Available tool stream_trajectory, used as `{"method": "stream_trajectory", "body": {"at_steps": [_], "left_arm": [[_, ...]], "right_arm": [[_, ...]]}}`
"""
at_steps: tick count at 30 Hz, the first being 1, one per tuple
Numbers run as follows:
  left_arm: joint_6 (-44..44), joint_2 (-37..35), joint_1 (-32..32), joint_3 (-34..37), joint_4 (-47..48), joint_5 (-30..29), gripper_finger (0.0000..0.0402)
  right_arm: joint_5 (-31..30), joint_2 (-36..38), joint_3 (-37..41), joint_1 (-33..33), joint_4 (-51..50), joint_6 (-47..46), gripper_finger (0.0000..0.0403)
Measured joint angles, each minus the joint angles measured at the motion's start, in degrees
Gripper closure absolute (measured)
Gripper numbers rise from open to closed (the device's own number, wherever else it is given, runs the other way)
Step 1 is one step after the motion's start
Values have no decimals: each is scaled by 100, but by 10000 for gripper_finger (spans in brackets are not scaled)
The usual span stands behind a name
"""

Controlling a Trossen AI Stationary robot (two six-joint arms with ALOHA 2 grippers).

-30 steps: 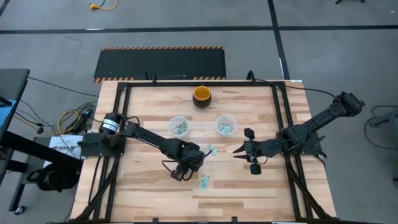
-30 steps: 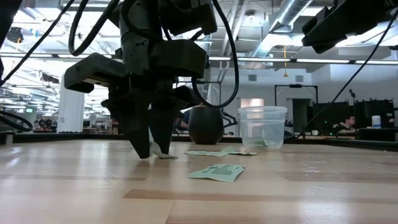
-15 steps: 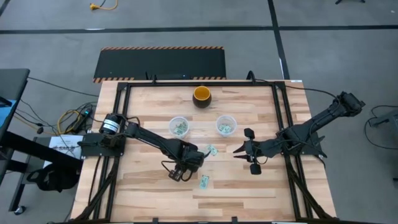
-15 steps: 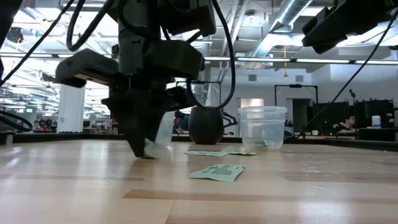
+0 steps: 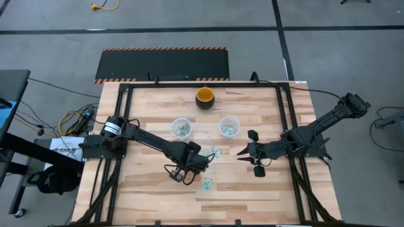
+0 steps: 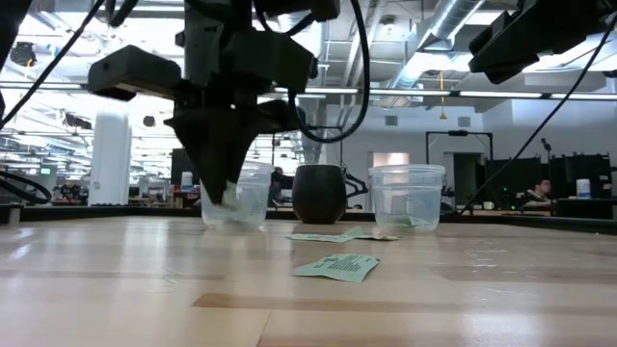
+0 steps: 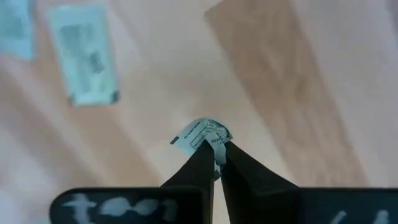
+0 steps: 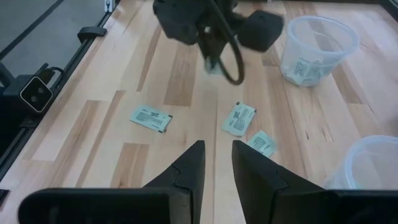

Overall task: Pick and place Stevia / Truvia into bins
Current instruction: Put the stevia packet into the left transparent container

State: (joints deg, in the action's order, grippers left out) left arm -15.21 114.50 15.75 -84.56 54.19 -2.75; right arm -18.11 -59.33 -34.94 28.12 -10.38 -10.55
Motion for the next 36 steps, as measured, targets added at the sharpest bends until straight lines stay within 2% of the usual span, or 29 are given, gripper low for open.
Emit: {"method": "stream_trajectory", "body": {"at_steps": [8, 13, 20, 26, 30, 36], "left_arm": [[-87, -16, -117, -875, 1701, -1406, 400], [-22, -22, -406, -1412, 2564, -2021, 398], [3, -31, -1003, -1623, 2983, -2039, 397], [140, -31, -1411, -1623, 3085, -1447, 397], [372, -31, -1593, -1623, 3133, -1398, 396], [378, -31, -1714, -1623, 3188, -1399, 364]], "right_arm": [[-28, 0, 0, -2, -4, 155, 327], [-38, 0, 0, -51, -4, 156, 327], [-39, 0, 0, -50, -4, 156, 327], [-35, 0, -2, -46, -12, 154, 327], [-23, 0, -2, -46, -12, 152, 327], [-22, 0, -2, -46, -42, 123, 327]]}}
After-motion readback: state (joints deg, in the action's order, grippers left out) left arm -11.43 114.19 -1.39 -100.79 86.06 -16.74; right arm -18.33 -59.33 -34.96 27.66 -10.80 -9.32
